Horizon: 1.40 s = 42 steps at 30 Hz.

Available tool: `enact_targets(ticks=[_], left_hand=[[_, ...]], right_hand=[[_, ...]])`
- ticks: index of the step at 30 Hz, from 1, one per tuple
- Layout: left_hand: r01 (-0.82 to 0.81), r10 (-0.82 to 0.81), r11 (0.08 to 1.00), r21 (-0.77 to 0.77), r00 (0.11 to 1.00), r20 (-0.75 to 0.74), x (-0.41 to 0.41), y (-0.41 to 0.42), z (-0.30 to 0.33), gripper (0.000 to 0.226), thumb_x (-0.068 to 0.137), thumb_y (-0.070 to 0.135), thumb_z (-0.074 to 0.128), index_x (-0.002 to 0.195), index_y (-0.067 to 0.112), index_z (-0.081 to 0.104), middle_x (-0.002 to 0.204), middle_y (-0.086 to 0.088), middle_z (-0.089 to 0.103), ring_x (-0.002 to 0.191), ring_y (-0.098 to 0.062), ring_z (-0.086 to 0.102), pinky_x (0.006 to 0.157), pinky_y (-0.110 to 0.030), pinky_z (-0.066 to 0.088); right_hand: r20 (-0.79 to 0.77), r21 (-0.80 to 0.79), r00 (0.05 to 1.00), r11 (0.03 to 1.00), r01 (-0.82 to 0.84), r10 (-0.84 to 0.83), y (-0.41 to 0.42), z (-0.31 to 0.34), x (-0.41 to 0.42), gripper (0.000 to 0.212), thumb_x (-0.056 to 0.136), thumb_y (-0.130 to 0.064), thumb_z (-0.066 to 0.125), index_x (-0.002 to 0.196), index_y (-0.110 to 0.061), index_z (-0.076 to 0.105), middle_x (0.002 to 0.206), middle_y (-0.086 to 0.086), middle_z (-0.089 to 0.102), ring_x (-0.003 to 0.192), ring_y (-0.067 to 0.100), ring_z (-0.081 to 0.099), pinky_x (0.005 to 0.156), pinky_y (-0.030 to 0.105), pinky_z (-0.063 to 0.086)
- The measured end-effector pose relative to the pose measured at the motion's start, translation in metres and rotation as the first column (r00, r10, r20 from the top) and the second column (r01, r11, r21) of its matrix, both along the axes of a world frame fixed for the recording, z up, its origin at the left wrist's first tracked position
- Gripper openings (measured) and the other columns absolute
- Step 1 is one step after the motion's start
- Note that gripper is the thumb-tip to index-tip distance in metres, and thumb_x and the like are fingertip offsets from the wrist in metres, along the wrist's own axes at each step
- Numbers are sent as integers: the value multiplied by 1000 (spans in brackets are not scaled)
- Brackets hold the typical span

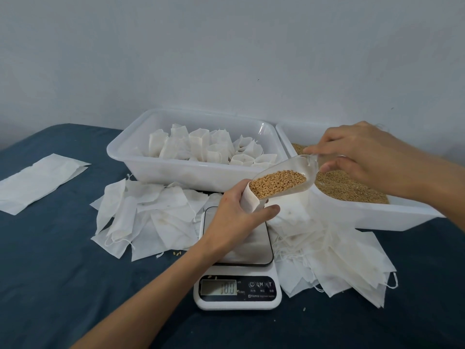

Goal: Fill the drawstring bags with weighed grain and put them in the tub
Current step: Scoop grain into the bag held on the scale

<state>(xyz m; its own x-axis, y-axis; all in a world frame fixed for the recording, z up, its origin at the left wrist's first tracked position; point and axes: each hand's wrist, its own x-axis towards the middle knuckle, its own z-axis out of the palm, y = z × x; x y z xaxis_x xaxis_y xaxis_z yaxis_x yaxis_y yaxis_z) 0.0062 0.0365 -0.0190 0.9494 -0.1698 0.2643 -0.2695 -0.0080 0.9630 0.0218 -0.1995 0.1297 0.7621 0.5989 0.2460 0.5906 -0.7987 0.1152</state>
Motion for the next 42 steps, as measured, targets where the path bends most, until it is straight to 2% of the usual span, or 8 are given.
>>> enact_targets(ticks=[4,7,13,20,25,28,33,42], left_hand=[[1,-1,1000,-9,1000,-12,1,0,0,26,86,15,84,108,19,70,98,9,76,91,-5,70,77,-10,48],[0,0,1000,-18,1000,-20,3,1,0,27,86,14,84,109,17,70,101,5,77,94,-10,71,77,-13,50],[-2,1,1000,-28,1000,-26,4,2,-1,27,86,14,84,108,17,70,100,3,77,92,-14,70,76,-15,51],[27,-30,998,-55,998,-54,4,3,0,32,84,10,86,112,14,70,103,-1,77,92,-10,70,78,-16,52],[37,-41,996,-78,998,-55,6,3,-1,30,83,16,86,109,15,71,101,1,77,91,-10,69,78,-16,50],[34,-38,996,-80,998,-50,6,3,-2,32,80,23,84,108,16,72,102,2,77,95,-16,71,79,-18,51],[40,-44,996,-80,998,-48,8,4,-3,30,83,18,84,110,17,72,105,1,77,99,-19,71,81,-18,52],[34,-39,997,-72,997,-65,7,4,-1,27,87,13,84,110,14,71,104,-2,77,90,-9,68,77,-17,51]], right_hand=[[-16,16,1000,1000,16,-16,2,0,-1,35,93,-17,69,127,-25,71,103,-3,67,91,16,59,85,35,42],[-19,1,1000,1000,13,-13,3,-1,0,34,92,-16,70,125,-23,72,103,-1,68,91,21,61,85,38,43],[13,-4,1000,1000,-3,3,2,-2,1,34,92,-16,70,125,-23,73,101,-1,69,91,22,62,79,30,35],[16,-11,999,1000,-28,28,0,-2,4,35,90,-14,72,123,-25,73,98,-6,68,86,19,64,82,45,49],[32,-7,999,999,-39,40,0,-3,5,32,89,-12,74,120,-22,75,93,-3,67,81,20,62,80,39,46],[31,-16,999,999,-40,40,1,-3,5,30,89,-13,74,118,-21,76,93,-1,67,81,20,62,81,42,46],[34,-14,999,999,-39,39,1,-2,6,32,89,-13,75,119,-22,75,94,-2,68,81,20,62,81,42,47],[1,12,1000,1000,-9,9,0,-5,7,33,90,-15,72,122,-24,73,99,-6,67,88,19,62,83,43,48]])
